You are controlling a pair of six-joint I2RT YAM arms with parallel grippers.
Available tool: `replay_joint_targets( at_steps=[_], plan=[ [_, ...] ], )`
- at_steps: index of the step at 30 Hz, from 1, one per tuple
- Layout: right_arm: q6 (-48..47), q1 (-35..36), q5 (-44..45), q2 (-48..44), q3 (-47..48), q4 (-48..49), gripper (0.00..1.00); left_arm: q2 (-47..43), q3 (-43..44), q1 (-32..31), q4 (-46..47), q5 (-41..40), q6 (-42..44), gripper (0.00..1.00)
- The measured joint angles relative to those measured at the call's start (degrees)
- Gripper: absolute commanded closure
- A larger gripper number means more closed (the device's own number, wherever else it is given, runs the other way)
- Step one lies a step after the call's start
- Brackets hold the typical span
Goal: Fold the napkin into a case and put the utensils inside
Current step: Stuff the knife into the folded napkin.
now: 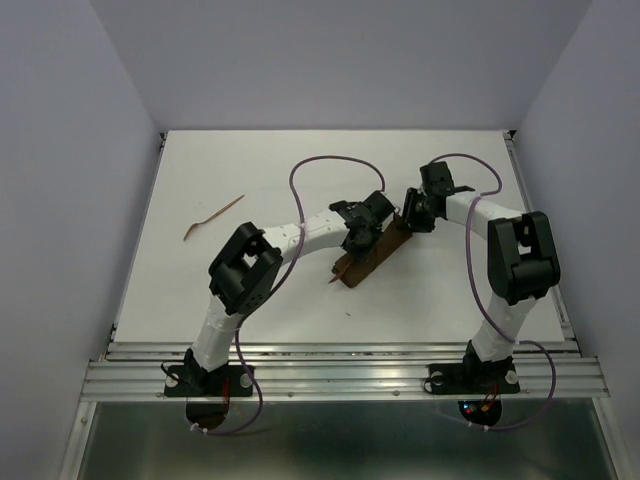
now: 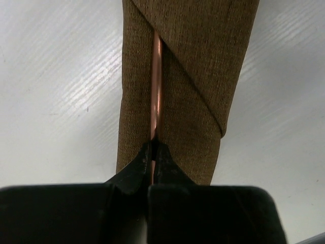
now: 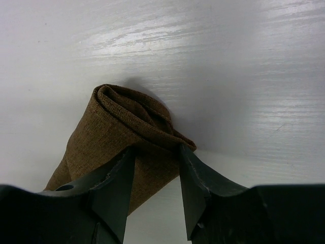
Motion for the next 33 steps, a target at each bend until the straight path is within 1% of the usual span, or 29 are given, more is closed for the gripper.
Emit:
replay_joint_targets(
  at_steps=[9,13,22,33],
  plan=[
    [-0.42,0.11,-0.79,0.0,0.0,-0.02,0.54,2.54,3.41,0.0,0.04,-1.62,3.87,1.0],
    [-0.63,0.11,-1.25,0.0,0.0,-0.02,0.54,4.04,6.29,0.0,0.59,-3.15,5.31,1.0],
    [-0.7,0.11,-1.95,0.0,0.0,-0.02,0.54,7.32,9.2,0.0,0.61,-6.23,9.79,1.0],
    [-0.92,0.11,-2.95,0.02,-0.33,0.02,0.54,9.81,12.96,0.02,0.68,-7.69,12.41,1.0]
  ],
)
